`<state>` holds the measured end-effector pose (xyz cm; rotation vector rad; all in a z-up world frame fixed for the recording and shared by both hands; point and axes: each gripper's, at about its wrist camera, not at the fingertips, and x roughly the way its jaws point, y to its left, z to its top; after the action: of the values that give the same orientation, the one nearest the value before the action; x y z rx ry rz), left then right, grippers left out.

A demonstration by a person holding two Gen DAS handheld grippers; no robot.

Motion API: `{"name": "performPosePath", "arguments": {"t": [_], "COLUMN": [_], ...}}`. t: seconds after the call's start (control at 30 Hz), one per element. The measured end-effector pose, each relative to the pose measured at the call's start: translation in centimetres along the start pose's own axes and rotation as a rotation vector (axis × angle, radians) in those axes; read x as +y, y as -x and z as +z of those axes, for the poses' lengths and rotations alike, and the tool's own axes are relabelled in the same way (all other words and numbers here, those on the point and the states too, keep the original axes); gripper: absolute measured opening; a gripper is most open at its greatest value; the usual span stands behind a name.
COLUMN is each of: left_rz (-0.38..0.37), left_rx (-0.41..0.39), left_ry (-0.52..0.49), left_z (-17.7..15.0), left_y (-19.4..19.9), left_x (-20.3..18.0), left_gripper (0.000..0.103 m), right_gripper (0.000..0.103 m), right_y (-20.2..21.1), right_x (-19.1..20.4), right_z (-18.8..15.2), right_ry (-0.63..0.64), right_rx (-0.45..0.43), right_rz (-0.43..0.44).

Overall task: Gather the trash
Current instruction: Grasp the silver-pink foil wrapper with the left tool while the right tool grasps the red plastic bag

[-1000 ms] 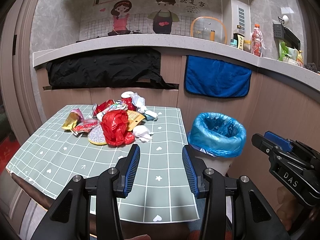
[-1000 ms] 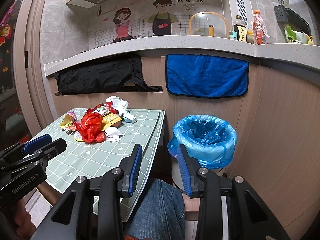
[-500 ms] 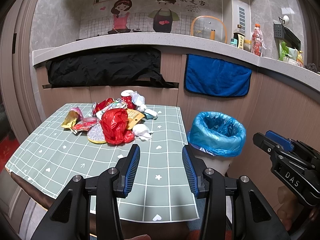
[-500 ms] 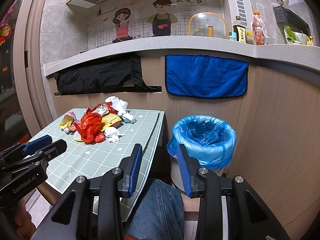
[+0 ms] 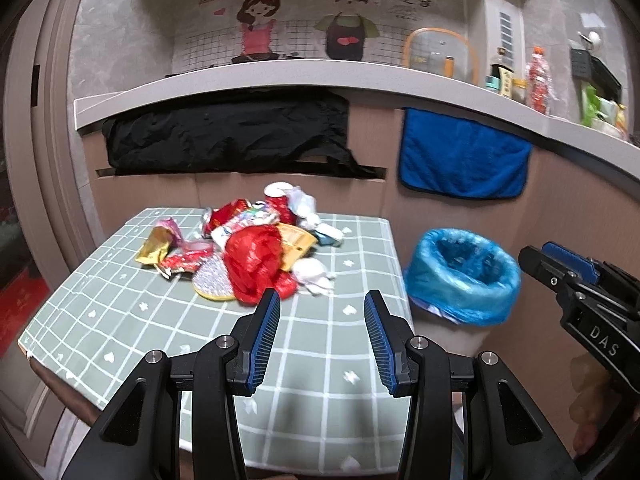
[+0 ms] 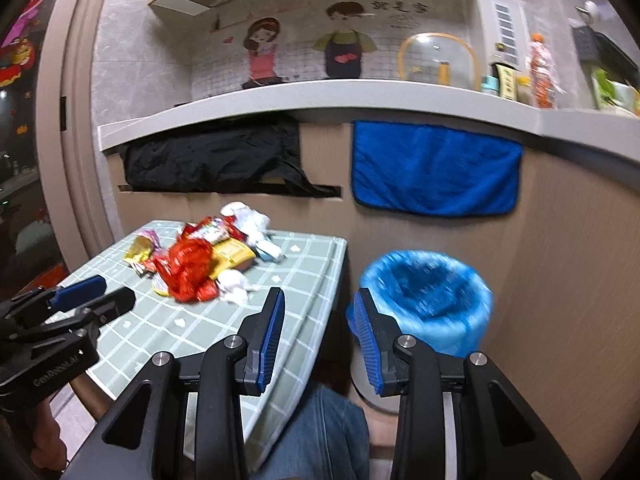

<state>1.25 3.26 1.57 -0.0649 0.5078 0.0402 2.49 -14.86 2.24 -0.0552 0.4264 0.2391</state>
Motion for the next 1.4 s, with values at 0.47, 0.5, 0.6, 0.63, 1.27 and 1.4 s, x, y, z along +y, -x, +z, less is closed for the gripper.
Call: {"name": "performPosePath", "arguments": {"t": [0.47, 0.5, 0.6, 0.63, 1.27, 1.4], "left_rz": [0.101, 0.108, 0.101, 0.104, 0.100, 0.071], "left_rx": [0.139, 0.139, 0.116, 0.107, 0.122, 0.202], "left_ry": [0.156, 0.166, 0.187, 0.192, 0.202, 0.161], "left_z": [5.0, 5.0, 5.1, 5.2, 6.5, 6.7], "left_y": [-9.8, -10.2, -11.4, -11.7, -18.1, -22.2], "left_x": [13.0, 14.1, 17.0, 17.7, 27.4, 27.6], "left_gripper": [0.039, 0.038, 0.038, 0.038, 0.038, 0.038], "right_gripper": [0.034, 0.034, 0.034, 0.034, 0.038, 0.041], "right_y": [-13.4, -14.5, -17.5, -18.8, -28.6, -28.8], "right_x": [6.7, 7.2, 8.9, 9.7, 18.7, 18.5], "right_z": [6.3, 6.6, 7.2, 7.3, 3.9, 3.9], "right_ry": [0.067, 0.073, 0.082, 0.079, 0.191, 0.184], "right_rx": [0.100, 0.116, 0.161, 0.191, 0.362, 0.376], "right_rz": [0.231, 0.248, 0.302, 0.332, 0.459, 0.468]}}
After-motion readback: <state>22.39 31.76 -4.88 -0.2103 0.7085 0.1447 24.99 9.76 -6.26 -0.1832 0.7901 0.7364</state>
